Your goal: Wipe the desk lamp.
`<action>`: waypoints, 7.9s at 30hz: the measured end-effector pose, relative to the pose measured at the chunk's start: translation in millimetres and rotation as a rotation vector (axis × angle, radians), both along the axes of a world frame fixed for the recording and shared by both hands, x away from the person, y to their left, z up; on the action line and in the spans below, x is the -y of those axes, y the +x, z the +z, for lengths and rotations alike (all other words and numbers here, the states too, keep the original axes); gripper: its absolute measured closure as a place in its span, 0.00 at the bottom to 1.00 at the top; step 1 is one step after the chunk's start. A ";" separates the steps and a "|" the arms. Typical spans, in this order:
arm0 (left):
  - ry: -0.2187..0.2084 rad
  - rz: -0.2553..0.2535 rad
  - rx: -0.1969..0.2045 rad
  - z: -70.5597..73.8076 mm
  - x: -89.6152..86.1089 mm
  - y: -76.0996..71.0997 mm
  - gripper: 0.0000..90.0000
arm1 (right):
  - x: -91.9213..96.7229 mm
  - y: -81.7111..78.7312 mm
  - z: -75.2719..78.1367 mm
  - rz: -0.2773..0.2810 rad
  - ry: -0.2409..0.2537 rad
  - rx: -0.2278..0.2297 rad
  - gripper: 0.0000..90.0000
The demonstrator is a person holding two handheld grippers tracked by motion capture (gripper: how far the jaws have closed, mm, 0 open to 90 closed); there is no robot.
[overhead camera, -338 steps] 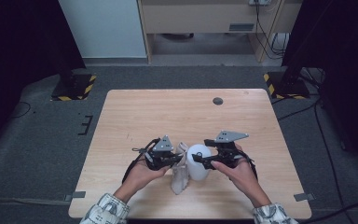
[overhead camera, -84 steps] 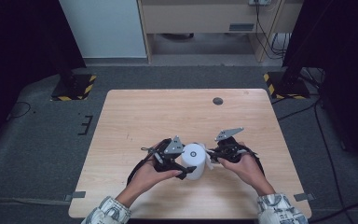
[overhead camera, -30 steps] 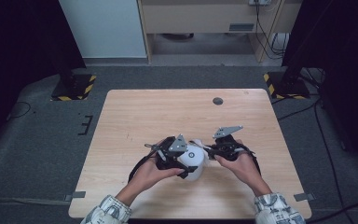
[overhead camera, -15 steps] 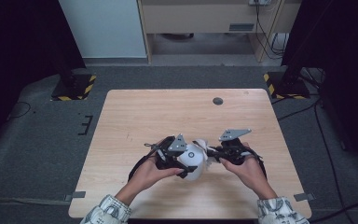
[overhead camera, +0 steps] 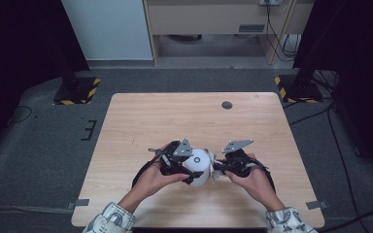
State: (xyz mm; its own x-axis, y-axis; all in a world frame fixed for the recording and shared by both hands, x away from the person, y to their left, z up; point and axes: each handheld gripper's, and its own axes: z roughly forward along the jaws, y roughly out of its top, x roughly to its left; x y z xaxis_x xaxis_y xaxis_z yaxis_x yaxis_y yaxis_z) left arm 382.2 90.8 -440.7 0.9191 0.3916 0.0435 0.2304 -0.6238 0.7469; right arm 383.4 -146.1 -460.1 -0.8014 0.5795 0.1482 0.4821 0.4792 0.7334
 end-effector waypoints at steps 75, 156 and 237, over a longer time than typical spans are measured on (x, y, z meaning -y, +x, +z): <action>0.019 0.028 0.001 -0.7 -18.3 12.0 0.09 | -46.4 -20.3 -10.6 0.267 0.022 -0.069 0.92; -0.182 0.066 -0.127 8.0 -32.1 34.6 0.31 | -66.8 -26.3 -28.9 0.269 -0.022 -0.048 0.90; -0.183 0.069 -0.129 7.8 -34.9 34.1 0.31 | -14.6 -6.2 2.6 0.063 0.076 0.069 0.90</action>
State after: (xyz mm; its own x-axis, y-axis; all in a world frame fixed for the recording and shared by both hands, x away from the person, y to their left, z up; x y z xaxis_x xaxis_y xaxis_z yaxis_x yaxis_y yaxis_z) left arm 416.3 125.7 -432.9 0.8832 0.4443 -0.1501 0.3687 -0.4600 0.8078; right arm 377.2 -131.6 -457.6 -0.8459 0.5164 0.1333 0.4000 0.4490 0.7990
